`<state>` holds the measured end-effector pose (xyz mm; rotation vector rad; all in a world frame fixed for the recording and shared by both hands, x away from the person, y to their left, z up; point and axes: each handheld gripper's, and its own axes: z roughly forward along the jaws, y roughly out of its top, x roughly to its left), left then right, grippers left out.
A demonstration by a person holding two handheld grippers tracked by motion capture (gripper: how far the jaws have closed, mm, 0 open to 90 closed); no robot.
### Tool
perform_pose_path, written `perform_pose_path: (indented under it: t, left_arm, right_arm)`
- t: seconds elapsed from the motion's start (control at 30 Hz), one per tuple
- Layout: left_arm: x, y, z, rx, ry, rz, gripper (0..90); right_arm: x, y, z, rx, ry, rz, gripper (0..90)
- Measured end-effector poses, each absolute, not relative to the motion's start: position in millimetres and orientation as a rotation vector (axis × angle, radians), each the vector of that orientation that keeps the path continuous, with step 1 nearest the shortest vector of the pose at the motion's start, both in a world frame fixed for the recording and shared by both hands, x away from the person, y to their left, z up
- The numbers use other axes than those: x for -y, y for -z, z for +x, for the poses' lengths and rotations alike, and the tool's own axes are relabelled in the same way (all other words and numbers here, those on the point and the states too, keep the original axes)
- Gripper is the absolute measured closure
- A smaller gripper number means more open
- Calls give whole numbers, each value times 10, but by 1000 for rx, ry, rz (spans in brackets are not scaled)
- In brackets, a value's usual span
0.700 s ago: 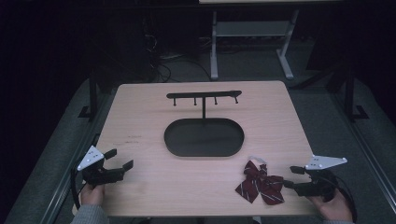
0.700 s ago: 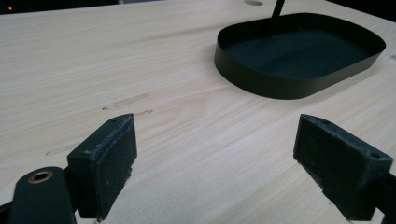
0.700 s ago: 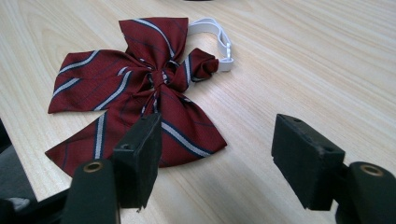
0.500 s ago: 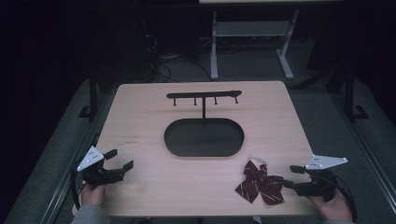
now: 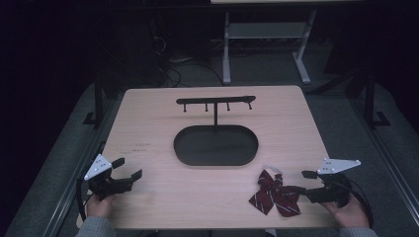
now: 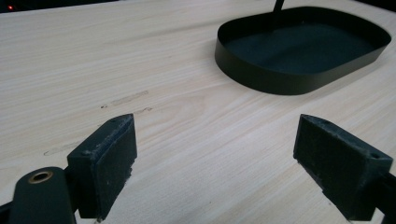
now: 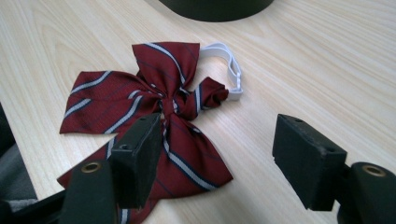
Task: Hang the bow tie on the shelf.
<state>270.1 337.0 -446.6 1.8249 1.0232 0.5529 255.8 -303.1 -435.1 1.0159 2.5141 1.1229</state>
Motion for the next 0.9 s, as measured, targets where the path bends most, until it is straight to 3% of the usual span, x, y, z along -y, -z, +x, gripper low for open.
perform_pose_path:
  t: [0.9]
  left_arm:
    - [-3349,4456,2692,-985,-569,1848,128]
  right_arm:
    - [2697,4062,2855,-2629,-1029,890,310]
